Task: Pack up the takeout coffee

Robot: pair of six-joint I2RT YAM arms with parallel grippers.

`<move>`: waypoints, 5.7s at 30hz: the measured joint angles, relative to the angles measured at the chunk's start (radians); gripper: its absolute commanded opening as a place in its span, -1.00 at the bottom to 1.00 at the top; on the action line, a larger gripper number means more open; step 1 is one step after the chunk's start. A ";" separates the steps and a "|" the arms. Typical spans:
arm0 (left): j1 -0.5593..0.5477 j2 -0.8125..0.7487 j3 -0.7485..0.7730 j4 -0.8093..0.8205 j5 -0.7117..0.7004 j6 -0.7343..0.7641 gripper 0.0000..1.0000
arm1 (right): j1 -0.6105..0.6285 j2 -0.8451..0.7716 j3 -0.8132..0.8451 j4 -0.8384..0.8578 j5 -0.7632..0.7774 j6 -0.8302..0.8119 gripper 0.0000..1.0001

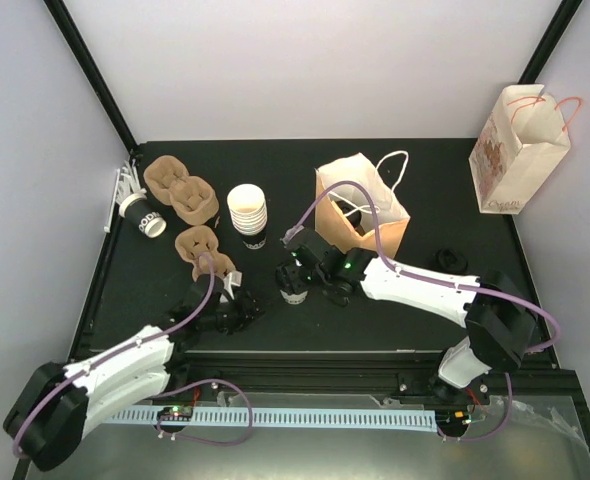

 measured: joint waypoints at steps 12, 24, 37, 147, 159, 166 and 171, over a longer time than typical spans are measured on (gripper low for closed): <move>0.256 -0.110 0.127 -0.300 0.054 0.233 -0.15 | -0.005 -0.004 0.038 -0.075 -0.168 -0.420 0.42; 0.330 0.128 0.326 -0.317 0.323 0.421 0.06 | -0.053 0.020 0.100 -0.193 -0.194 -0.555 0.66; 0.330 0.167 0.338 -0.299 0.368 0.453 0.09 | -0.091 0.108 0.265 -0.339 -0.166 -0.507 0.95; 0.130 0.449 0.611 -0.321 0.165 0.592 -0.18 | -0.081 -0.109 -0.076 -0.040 -0.182 0.386 -0.32; 0.114 0.344 0.771 -0.478 0.199 0.624 0.19 | -0.081 -0.086 0.132 -0.246 -0.147 0.179 0.08; 0.135 0.286 0.780 -0.565 0.160 0.644 0.28 | -0.081 -0.057 0.231 -0.344 -0.149 0.035 0.67; 0.153 0.128 0.779 -0.637 0.042 0.670 0.37 | -0.074 -0.008 0.270 -0.419 -0.148 -0.055 1.00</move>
